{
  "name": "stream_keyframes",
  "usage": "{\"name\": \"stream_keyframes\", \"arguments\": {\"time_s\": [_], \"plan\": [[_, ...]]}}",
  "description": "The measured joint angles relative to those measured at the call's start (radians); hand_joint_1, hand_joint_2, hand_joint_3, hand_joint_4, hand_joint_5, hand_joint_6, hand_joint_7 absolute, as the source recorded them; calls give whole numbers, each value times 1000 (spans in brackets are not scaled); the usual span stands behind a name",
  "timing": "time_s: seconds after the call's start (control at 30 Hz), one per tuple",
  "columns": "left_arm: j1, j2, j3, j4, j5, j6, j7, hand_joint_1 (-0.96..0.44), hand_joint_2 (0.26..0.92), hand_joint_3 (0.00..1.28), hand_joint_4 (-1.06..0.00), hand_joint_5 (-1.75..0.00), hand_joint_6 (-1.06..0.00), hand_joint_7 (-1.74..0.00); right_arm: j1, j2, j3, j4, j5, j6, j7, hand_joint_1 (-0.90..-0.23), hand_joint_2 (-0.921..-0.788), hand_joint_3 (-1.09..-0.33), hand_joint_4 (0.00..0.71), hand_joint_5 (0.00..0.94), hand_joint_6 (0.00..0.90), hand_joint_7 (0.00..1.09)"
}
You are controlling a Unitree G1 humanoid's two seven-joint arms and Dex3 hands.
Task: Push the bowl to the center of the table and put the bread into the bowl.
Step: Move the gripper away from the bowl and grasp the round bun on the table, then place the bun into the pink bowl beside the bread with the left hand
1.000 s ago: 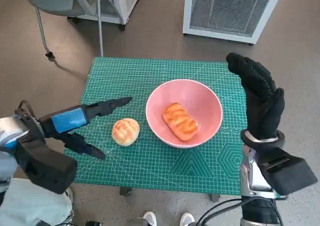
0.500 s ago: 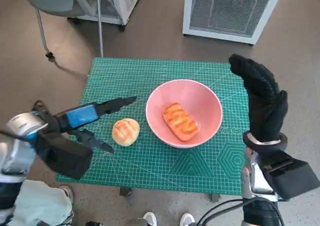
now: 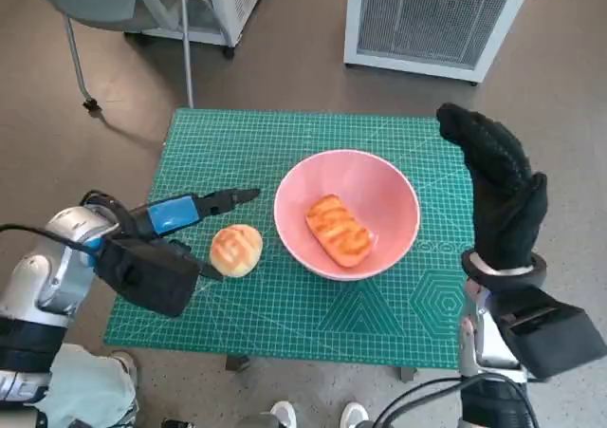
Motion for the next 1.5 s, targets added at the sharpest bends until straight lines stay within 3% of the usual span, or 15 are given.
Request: {"name": "stream_keyframes", "arguments": {"time_s": [0.27,0.47,0.67,0.7,0.73,0.77,0.8,0.83,0.87,0.97,1.3,1.5], "plan": [[-3,-20,-32,6,52,88,-13,-136,726,5,-210,-26,-316,-79,0,1,0,0,-2,0,-9,-396,-921,-688,337,16,-1,780],[-2,-39,-57,6,74,156,-34,-72,754,13,-355,-40,-464,-111,0,2,1,0,-3,0,-13,-396,-921,-688,337,17,-1,780],[-1,-61,-97,18,109,186,-34,-44,798,22,-579,-91,-638,-216,0,3,3,0,-3,0,-15,-395,-921,-688,337,17,-1,780],[-1,-62,-104,21,111,184,-32,-42,814,17,-652,-144,-640,-337,0,3,3,0,-3,0,-15,-395,-921,-688,337,17,-1,780],[-1,-62,-108,24,112,178,-27,-41,820,15,-671,-176,-630,-401,0,3,3,0,-3,0,-16,-395,-921,-688,337,18,-1,780],[-1,-62,-112,29,114,170,-21,-105,840,36,-688,-254,-628,-577,0,3,3,0,-3,-1,-16,-395,-921,-688,337,18,-1,780],[-3,-61,-116,37,115,155,-7,-196,869,72,-674,-436,-619,-839,0,3,3,0,-3,-1,-16,-395,-921,-688,337,18,-1,780],[-5,-61,-119,44,116,142,5,-126,888,83,-665,-708,-605,-978,0,3,3,0,-3,-1,-17,-396,-921,-688,336,18,-1,780],[-11,-59,-124,59,118,118,23,-81,899,90,-660,-882,-597,-1067,0,3,3,0,-3,-1,-17,-396,-921,-687,336,17,-1,781],[-26,-52,-135,109,120,45,73,-26,912,85,-651,-1118,-624,-1117,0,3,3,0,-3,-1,-17,-405,-921,-684,334,17,-1,780],[-53,-36,-170,226,132,-190,219,-1,916,75,-658,-1292,-674,-1032,0,3,4,0,-3,-2,-17,-410,-921,-682,333,18,-1,779],[-58,-27,-172,256,132,-266,248,-1,919,74,-688,-1236,-628,-1102,0,3,5,1,-3,-2,-17,-409,-921,-682,332,19,-1,778]]}}
